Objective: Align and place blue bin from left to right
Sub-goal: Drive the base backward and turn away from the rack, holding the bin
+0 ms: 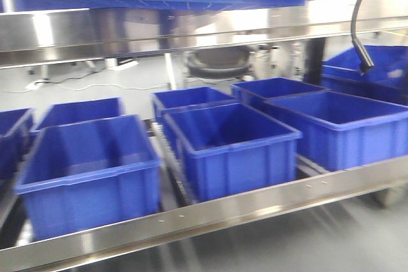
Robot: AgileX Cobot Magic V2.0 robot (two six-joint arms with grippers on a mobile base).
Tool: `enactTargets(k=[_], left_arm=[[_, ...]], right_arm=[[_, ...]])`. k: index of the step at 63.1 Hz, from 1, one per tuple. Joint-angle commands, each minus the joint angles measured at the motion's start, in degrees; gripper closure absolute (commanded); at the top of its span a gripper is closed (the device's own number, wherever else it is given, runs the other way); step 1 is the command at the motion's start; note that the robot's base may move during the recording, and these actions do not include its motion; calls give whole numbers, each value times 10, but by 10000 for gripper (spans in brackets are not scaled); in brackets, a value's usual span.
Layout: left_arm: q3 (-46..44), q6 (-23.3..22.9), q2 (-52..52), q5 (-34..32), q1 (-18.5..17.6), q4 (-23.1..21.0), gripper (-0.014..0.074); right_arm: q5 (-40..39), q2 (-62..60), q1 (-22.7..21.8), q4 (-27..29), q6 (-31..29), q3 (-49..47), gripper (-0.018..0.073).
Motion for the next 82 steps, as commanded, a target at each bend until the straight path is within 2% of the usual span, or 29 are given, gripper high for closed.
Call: enactTargets(k=[1,82], left_arm=[[-12,3,-15,-42,1,6,605],[-12,3,-15,-42,1,6,605]], right_arm=[[-48,-18,0,-14,-13,-8,629],[-48,-18,0,-14,-13,-8,629]])
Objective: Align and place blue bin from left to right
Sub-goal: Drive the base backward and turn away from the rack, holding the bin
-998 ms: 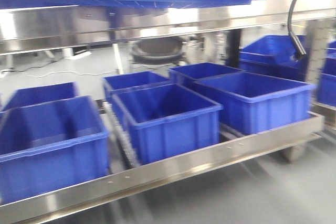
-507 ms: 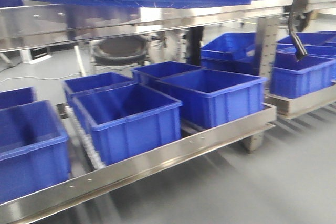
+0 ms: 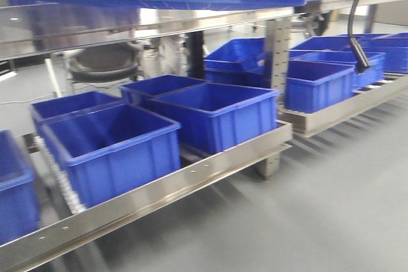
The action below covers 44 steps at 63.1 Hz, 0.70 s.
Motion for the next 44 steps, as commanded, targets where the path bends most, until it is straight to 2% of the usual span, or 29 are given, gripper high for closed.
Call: enactTargets(k=[1,44], left_arm=[[-12,3,-15,-42,1,6,605],[-12,3,-15,-42,1,6,605]], right_arm=[[-49,-18,0,-14,-14,-8,629],[-49,-18,0,-14,-14,-8,629]])
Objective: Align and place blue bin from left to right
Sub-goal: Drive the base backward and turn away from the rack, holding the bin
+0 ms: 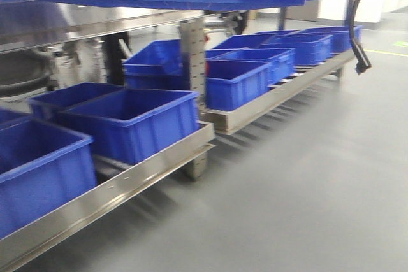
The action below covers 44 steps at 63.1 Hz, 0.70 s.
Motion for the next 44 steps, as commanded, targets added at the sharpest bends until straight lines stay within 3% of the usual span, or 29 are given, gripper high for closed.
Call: enactTargets(k=[1,44], left_arm=[[-12,3,-15,-42,1,5,605],[-12,3,-15,-42,1,5,605]], right_arm=[[-49,-18,0,-14,-14,-8,629],[-49,-18,0,-14,-14,-8,629]])
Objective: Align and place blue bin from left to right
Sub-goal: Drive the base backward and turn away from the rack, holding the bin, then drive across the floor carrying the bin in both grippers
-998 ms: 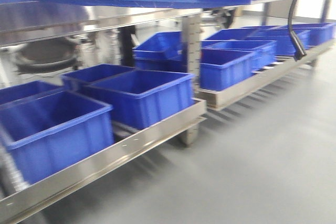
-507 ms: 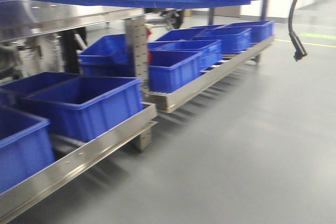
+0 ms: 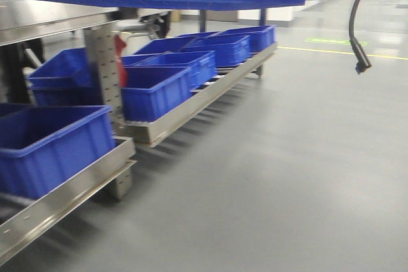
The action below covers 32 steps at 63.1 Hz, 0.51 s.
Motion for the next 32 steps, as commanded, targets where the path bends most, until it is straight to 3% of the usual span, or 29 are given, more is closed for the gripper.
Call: enactTargets(k=[1,32], left_arm=[[-12,3,-15,-42,1,5,605],[-12,3,-15,-42,1,5,605]], right_arm=[[-49,-18,0,-14,-14,-8,629],[-49,-18,0,-14,-14,-8,629]])
